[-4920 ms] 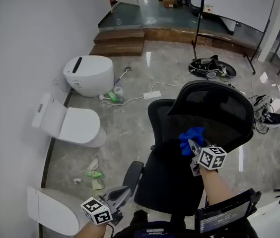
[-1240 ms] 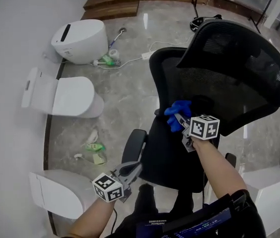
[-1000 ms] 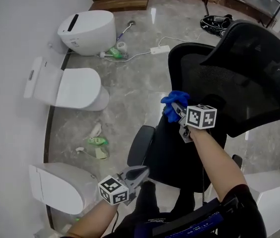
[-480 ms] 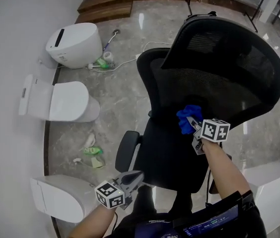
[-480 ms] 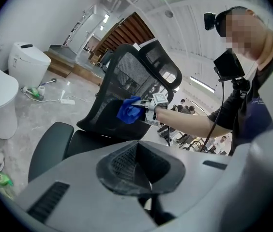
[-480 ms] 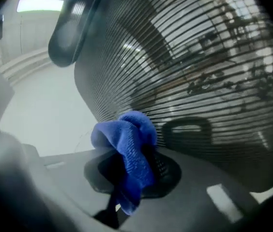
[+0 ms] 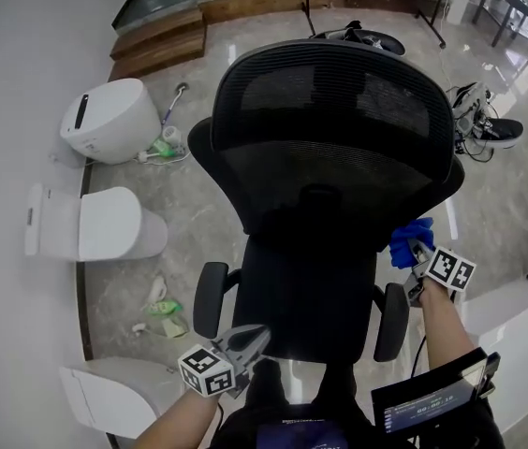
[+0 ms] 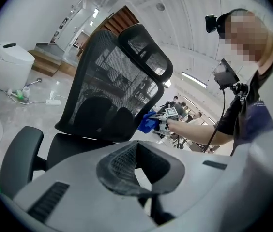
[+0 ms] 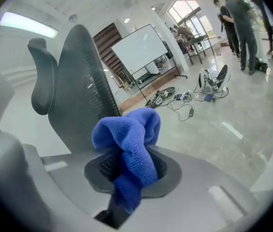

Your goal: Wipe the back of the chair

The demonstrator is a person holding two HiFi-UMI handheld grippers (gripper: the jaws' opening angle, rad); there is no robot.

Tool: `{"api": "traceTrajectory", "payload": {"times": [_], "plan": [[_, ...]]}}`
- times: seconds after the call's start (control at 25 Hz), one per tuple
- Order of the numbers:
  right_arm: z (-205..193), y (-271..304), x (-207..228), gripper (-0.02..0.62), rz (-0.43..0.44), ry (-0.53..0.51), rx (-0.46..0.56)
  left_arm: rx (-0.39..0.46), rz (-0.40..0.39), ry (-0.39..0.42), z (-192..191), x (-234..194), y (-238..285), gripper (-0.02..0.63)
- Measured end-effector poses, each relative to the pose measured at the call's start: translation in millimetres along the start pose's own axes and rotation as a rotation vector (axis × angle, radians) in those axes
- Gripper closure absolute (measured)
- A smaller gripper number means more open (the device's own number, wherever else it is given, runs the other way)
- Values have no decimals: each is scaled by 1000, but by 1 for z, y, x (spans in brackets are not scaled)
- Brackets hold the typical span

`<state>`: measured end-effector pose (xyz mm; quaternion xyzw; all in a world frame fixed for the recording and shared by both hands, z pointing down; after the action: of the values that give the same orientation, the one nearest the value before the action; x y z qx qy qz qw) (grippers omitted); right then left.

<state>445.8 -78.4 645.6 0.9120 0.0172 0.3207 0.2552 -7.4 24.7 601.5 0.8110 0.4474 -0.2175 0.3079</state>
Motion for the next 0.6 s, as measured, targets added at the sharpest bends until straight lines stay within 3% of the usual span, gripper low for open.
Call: {"api": "traceTrajectory", "payload": {"times": [0.08, 0.16, 0.36, 0.6], "plan": [[4, -6, -2, 532, 16, 29, 30, 3, -5, -4, -4, 5, 1, 604], [-15, 3, -24, 532, 71, 14, -9, 9, 1, -14, -9, 5, -6, 604], [-130, 72, -136, 532, 256, -94, -248, 33, 40, -41, -21, -17, -53, 604], [-222, 169, -265, 532, 410, -149, -390, 54, 81, -69, -36, -53, -113, 604]]}}
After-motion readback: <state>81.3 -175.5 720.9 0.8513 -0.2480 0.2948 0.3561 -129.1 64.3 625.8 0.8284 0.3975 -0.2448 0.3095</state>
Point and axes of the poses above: the fingertips, and each gripper's own axes: y forward along the fingers, x to its right, z out of its top, the point moved 6 cm from there along -y, backward along the fingers, and after that the axes turned 8 degrees about x, right-handed, at the moved point
